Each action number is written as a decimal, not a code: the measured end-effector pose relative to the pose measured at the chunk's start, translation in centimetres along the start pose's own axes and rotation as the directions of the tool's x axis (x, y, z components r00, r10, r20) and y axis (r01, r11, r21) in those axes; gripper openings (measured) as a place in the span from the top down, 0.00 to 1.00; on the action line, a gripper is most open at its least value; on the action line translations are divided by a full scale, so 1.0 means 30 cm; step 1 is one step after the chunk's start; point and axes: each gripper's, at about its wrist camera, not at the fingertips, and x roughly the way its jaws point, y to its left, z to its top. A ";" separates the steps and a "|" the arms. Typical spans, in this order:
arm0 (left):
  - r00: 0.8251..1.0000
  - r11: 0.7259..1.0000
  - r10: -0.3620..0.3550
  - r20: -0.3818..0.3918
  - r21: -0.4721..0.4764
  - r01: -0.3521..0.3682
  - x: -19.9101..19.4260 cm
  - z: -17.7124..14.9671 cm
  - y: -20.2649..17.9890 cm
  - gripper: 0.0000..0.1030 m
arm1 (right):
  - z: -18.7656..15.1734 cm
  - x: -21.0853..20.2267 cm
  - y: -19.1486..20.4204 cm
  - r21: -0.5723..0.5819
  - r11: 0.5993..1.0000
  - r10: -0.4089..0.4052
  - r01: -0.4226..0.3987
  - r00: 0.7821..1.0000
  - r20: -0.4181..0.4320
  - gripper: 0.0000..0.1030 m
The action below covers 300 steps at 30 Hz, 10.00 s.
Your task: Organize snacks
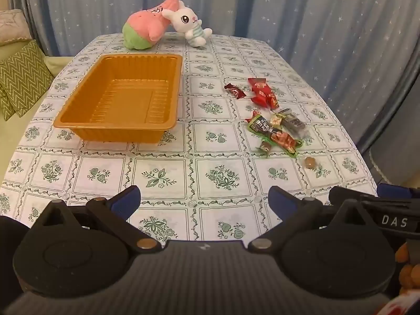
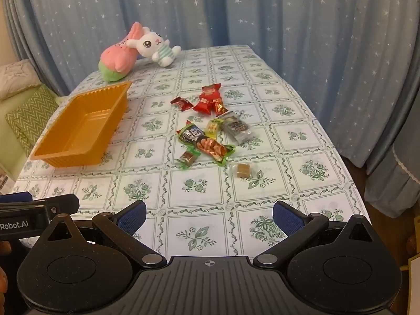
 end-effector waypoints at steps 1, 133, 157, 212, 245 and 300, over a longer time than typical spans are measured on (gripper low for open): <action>1.000 1.000 0.005 0.000 0.003 -0.005 0.004 0.002 -0.004 0.00 | 0.000 0.000 0.001 0.001 1.000 0.002 -0.002 1.000 0.001 0.01; 0.986 0.984 -0.167 0.020 0.071 0.165 0.396 0.119 -0.085 0.07 | 0.067 0.460 -0.162 0.094 0.990 -0.108 0.105 0.994 0.034 0.39; 0.969 0.953 -0.244 0.025 0.190 0.235 0.506 0.170 -0.172 0.16 | 0.067 0.455 -0.154 0.046 0.987 -0.161 0.157 0.983 0.093 0.82; 0.991 0.982 -0.070 0.115 0.182 0.048 0.287 0.333 0.160 0.83 | 0.244 0.366 0.237 -0.131 0.981 0.166 -0.147 0.974 0.153 0.89; 0.989 0.997 0.062 0.135 -0.054 -0.055 0.261 0.386 0.647 0.67 | 0.356 0.531 0.672 -0.293 0.913 0.304 -0.284 0.952 0.023 0.89; 0.988 0.986 -0.127 0.083 0.122 0.117 0.121 0.199 0.005 0.32 | 0.098 0.159 -0.074 -0.052 0.998 0.032 -0.024 0.987 0.157 0.41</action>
